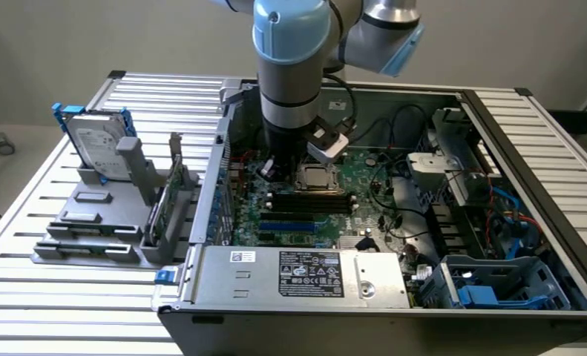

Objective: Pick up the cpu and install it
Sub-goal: 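Install the first cpu locking lever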

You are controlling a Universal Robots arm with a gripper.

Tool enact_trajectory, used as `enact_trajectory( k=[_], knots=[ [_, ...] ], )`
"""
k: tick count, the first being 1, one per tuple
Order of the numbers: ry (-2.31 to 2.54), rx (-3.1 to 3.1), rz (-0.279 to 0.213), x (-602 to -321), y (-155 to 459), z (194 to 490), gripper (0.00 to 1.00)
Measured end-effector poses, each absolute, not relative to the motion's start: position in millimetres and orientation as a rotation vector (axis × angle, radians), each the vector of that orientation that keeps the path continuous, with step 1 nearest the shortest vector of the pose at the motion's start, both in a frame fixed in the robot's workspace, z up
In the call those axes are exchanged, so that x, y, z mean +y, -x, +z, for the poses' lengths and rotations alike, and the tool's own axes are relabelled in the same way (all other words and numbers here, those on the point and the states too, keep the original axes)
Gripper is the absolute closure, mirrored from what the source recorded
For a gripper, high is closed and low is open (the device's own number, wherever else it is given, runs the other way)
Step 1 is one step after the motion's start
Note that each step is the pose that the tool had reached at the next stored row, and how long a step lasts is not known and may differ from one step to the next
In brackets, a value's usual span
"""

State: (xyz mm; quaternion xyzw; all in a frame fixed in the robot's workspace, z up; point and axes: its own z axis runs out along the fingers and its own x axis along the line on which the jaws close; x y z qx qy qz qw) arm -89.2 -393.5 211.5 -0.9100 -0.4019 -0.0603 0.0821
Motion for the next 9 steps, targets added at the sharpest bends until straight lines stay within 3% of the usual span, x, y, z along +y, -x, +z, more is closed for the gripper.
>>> enact_trajectory(
  k=[9],
  knots=[
    [2.667,-1.297,-0.160,-383.4,89.2,215.0,0.89]
  ],
)
